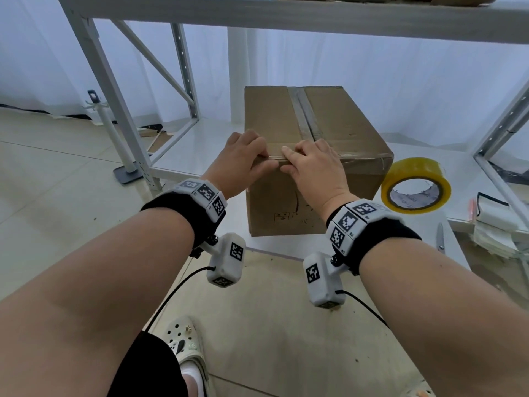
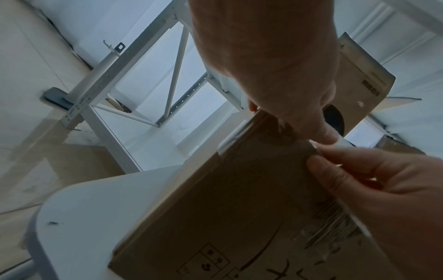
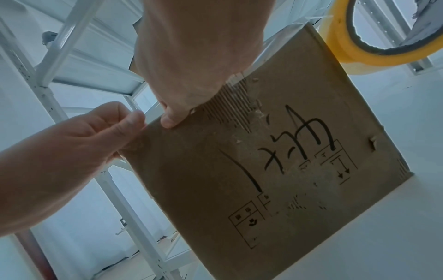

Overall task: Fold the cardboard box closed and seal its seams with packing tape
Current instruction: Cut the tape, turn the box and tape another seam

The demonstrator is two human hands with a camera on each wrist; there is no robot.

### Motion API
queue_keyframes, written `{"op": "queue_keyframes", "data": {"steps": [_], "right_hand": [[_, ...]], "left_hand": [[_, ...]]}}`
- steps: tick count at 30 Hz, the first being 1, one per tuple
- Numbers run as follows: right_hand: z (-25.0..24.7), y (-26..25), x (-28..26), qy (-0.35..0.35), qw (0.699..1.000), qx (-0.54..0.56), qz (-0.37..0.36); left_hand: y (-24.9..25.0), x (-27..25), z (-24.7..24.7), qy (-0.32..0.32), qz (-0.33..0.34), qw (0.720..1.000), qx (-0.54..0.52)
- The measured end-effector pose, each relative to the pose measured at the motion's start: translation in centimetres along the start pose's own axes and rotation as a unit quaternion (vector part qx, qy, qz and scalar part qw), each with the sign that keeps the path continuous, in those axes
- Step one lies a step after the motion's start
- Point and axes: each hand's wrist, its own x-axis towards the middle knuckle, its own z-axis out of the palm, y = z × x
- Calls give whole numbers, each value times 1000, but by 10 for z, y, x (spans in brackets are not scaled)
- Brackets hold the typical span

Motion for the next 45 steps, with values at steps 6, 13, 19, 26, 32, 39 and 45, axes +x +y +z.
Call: {"op": "queue_keyframes", "data": {"steps": [6, 13, 19, 26, 32, 39, 45], "right_hand": [[-2, 0, 2, -5, 1000, 18, 9], [-3, 4, 4, -5, 999, 38, 5], [-10, 18, -2, -45, 994, -69, -72], [-15, 50, -12, -45, 988, -134, -63], [-14, 62, -12, 72, 984, -72, -144], [-2, 67, -22, 161, 971, -51, -170], [-1, 64, -21, 179, 974, -17, -139]], "left_hand": [[-2, 1, 4, 15, 5, 1000, -6], [-3, -10, 12, 21, 14, 999, 22], [-1, -3, 2, 4, 21, 998, 58], [22, 21, 3, -79, 7, 981, 179], [20, 22, 10, -64, 10, 979, 191], [19, 11, 16, -39, -11, 984, 173], [20, 10, 10, -65, 30, 971, 230]]}}
